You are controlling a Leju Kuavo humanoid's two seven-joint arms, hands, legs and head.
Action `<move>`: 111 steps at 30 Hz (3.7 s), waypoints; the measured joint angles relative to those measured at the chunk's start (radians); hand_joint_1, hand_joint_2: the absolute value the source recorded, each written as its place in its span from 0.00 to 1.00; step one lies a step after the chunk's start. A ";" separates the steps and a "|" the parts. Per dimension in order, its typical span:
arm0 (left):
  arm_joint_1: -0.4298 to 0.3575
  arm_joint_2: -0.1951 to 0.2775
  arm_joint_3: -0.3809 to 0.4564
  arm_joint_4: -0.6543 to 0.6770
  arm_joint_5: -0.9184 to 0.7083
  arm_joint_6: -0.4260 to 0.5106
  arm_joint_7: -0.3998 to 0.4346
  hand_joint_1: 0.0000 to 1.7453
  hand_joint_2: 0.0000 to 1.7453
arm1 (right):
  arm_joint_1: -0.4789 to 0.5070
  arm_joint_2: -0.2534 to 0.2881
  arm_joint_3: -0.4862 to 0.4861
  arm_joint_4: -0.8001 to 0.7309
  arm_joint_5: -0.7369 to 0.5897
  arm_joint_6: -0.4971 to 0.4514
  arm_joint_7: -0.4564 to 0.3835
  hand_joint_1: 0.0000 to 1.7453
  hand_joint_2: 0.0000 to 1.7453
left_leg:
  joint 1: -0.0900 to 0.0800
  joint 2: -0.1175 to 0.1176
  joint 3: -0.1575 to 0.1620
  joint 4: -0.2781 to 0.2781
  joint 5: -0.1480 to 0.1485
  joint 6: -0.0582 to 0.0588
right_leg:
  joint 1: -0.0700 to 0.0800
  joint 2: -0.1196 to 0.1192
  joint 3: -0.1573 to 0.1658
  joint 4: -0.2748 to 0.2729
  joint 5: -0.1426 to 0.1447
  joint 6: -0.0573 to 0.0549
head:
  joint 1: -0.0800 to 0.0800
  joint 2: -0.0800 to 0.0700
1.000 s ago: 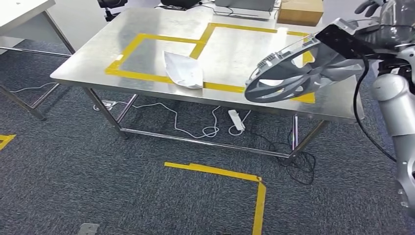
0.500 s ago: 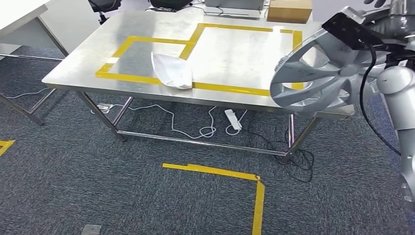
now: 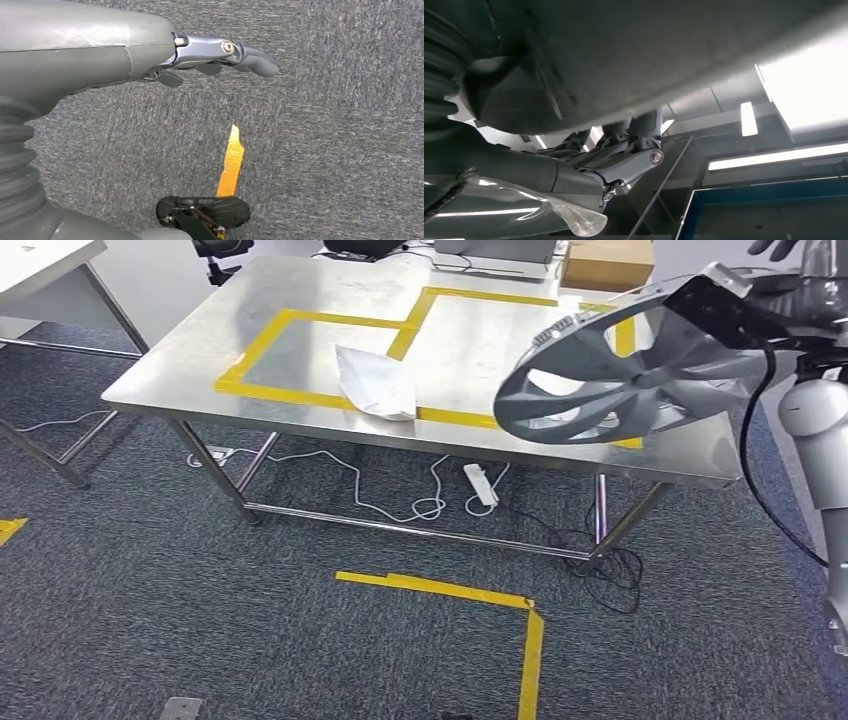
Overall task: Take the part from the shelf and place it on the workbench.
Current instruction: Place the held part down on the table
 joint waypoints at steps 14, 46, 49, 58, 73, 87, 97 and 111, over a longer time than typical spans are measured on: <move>0.003 0.001 0.000 0.000 -0.002 0.000 0.000 0.00 1.00 | 0.014 -0.004 0.005 0.000 -0.005 0.000 0.003 1.00 1.00 | 0.007 -0.002 -0.122 0.260 -0.092 -0.051 | -0.002 -0.001 0.095 -0.158 0.037 -0.038 | -0.008 0.000; 0.005 0.003 0.001 0.000 -0.006 0.001 0.000 0.00 1.00 | 0.048 -0.021 -0.001 0.002 -0.015 -0.006 0.003 1.00 1.00 | 0.005 -0.003 -0.096 0.172 -0.030 -0.042 | -0.002 0.001 0.107 -0.159 0.024 -0.036 | -0.012 0.000; 0.004 0.004 0.001 0.000 -0.007 0.001 0.000 0.00 1.00 | 0.049 -0.021 -0.002 0.002 -0.015 -0.007 0.002 1.00 1.00 | 0.001 -0.003 -0.033 0.031 0.012 -0.029 | 0.003 0.005 0.106 -0.158 0.019 -0.023 | -0.011 0.000; 0.002 0.004 0.001 0.000 -0.013 0.004 0.001 0.00 1.00 | 0.065 -0.026 -0.004 0.003 -0.016 -0.013 0.000 1.00 1.00 | 0.000 -0.003 -0.014 0.000 0.005 0.004 | 0.002 0.003 -0.043 0.113 -0.094 -0.001 | -0.007 0.000; 0.003 0.000 0.001 0.000 -0.015 0.007 0.002 0.00 1.00 | 0.073 -0.032 -0.004 0.003 -0.015 -0.018 0.000 1.00 1.00 | 0.003 -0.005 -0.137 0.295 -0.135 -0.047 | 0.000 -0.002 0.094 -0.158 0.034 -0.043 | -0.012 0.000; 0.003 0.000 0.001 0.000 -0.016 0.007 0.002 0.00 1.00 | 0.077 -0.035 -0.007 0.002 -0.016 -0.019 0.000 1.00 1.00 | 0.000 -0.004 -0.010 -0.011 0.015 -0.001 | 0.001 0.004 0.091 -0.131 -0.014 -0.003 | -0.007 0.000; 0.003 0.000 0.001 0.000 -0.016 0.007 0.003 0.00 1.00 | 0.081 -0.039 -0.011 0.003 -0.017 -0.019 0.000 1.00 1.00 | -0.007 -0.008 0.003 0.007 -0.013 -0.010 | 0.007 -0.003 0.072 -0.157 0.052 -0.009 | -0.006 0.000; 0.005 0.001 0.001 0.000 -0.017 0.008 0.003 0.00 1.00 | 0.084 -0.040 -0.013 0.003 -0.017 -0.020 0.000 1.00 1.00 | 0.000 -0.005 -0.054 0.057 0.027 -0.028 | 0.005 0.002 0.123 -0.165 0.012 -0.035 | -0.012 0.000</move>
